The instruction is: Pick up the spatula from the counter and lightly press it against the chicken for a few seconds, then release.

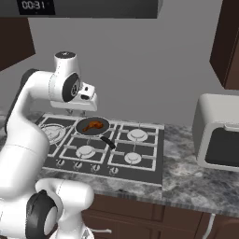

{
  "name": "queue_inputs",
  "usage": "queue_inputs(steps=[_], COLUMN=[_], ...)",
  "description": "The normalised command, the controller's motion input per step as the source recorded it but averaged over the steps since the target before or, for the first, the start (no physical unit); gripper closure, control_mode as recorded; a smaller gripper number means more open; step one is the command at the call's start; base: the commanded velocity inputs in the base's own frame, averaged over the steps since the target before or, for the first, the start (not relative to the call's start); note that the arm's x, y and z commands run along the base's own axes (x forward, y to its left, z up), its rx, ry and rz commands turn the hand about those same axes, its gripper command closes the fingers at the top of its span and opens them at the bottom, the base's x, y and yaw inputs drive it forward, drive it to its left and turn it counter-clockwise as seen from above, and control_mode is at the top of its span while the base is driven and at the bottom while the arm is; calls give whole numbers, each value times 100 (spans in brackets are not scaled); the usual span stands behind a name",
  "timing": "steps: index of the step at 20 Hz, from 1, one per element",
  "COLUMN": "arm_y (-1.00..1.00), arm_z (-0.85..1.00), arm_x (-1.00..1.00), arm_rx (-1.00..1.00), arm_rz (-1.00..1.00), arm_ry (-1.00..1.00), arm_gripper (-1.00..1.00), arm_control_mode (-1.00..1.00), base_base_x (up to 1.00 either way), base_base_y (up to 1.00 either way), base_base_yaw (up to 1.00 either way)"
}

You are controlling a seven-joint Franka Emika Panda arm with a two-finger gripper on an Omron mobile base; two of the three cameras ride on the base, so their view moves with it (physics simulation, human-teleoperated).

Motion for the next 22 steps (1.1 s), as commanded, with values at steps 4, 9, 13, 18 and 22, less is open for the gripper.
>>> queue_inputs(steps=[4,9,13,18,22], arm_y=[19,33,56,60,76], arm_z=[0,-7,-15,-11,0], arm_x=[-22,-35,-34,-28,-30], arm_rx=[0,6,8,5,0], arm_rz=[0,0,-1,0,0], arm_ry=[-1,0,0,0,0], arm_gripper=[-100,-100,-100,-100,-100], arm_control_mode=[-100,-100,-100,-100,-100], base_base_x=[0,0,0,0,0], base_base_y=[0,0,0,0,0], base_base_yaw=[0,0,0,0,0])
